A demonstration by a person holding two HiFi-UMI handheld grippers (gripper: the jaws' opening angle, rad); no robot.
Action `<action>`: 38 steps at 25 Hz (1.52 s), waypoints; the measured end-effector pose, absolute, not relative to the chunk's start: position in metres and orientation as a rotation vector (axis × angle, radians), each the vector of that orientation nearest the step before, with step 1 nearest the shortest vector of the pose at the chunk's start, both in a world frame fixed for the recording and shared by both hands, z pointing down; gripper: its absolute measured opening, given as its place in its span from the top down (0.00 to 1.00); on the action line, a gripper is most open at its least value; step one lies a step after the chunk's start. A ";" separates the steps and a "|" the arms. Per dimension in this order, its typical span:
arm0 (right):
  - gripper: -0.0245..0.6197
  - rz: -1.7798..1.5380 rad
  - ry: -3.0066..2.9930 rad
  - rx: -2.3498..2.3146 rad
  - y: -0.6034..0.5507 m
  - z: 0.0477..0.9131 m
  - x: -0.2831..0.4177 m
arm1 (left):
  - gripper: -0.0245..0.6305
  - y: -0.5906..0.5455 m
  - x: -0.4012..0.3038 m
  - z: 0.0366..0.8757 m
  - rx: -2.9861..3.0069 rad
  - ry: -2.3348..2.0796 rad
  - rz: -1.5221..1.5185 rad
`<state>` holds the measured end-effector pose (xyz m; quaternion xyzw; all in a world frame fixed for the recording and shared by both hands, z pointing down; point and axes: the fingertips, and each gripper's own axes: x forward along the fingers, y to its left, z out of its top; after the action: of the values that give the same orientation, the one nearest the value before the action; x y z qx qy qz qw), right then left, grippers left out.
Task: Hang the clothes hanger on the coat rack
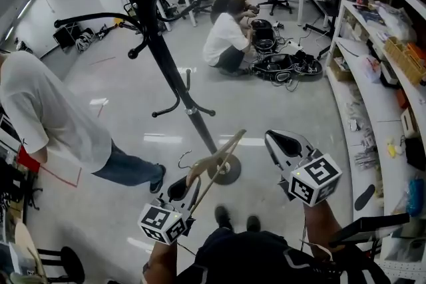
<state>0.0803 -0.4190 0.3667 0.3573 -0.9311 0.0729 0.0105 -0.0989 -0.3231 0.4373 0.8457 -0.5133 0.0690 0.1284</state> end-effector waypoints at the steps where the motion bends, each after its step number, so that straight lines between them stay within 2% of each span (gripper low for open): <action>1: 0.95 0.216 -2.898 1.113 -0.422 0.366 0.078 | 0.88 -0.330 -0.100 0.441 2.463 -1.491 0.200; 8: 0.95 0.188 -2.846 1.139 -0.452 0.366 0.060 | 0.88 -0.392 -0.124 0.492 2.405 -1.467 0.264; 19: 0.95 0.256 -2.761 1.112 -0.500 0.400 0.012 | 0.88 -0.479 -0.139 0.528 2.456 -1.396 0.302; 38: 0.95 0.306 -2.669 1.156 -0.529 0.429 0.002 | 0.88 -0.536 -0.130 0.596 2.397 -1.341 0.434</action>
<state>0.0023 -0.5291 0.4291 0.3931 -0.9072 0.1039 0.1083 -0.1301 -0.5358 0.5957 0.8481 -0.4744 0.1534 0.1794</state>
